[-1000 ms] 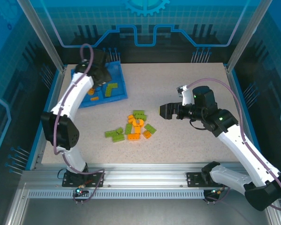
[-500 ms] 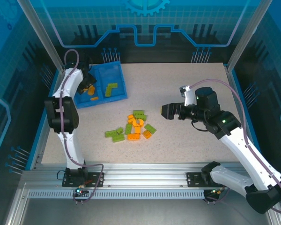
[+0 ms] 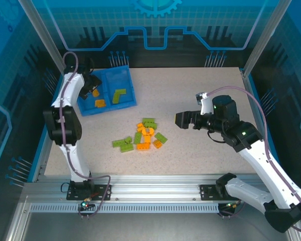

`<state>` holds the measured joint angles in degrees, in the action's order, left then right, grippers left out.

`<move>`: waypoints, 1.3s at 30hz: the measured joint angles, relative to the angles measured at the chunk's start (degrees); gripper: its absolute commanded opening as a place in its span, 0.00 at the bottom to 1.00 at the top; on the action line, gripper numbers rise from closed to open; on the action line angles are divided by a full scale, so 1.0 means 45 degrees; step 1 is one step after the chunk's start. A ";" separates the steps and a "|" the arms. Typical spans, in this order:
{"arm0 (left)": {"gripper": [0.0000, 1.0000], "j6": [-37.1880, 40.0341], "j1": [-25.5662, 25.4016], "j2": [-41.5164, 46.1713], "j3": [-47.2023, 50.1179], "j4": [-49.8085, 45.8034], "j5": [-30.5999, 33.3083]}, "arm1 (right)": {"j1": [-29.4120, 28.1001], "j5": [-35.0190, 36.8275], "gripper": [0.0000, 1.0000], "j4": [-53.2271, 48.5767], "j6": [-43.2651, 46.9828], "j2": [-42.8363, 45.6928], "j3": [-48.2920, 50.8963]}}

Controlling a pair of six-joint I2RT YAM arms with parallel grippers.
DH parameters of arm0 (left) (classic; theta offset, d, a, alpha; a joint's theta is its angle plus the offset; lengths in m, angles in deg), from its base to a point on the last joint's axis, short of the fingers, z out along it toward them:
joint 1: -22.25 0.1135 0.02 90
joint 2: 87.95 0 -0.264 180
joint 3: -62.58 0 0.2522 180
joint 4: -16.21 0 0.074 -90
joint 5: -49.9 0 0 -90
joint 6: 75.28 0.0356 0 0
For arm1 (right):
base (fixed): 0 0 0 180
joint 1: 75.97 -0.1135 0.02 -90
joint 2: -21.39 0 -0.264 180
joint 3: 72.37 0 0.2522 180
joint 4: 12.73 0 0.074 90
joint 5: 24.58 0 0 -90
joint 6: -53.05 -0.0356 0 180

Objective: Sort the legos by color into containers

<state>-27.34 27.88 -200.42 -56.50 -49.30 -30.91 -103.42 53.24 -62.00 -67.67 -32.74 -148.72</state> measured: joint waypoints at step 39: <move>0.99 1.1162 -0.4624 1.9069 1.4800 0.3677 -0.5780 | -0.3220 0.5382 0.65 -0.2778 -0.2506 -1.7432 -1.0904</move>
<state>22.88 7.07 -114.61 10.10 -32.75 -56.92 -117.91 77.45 -74.50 -78.95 -111.18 -197.79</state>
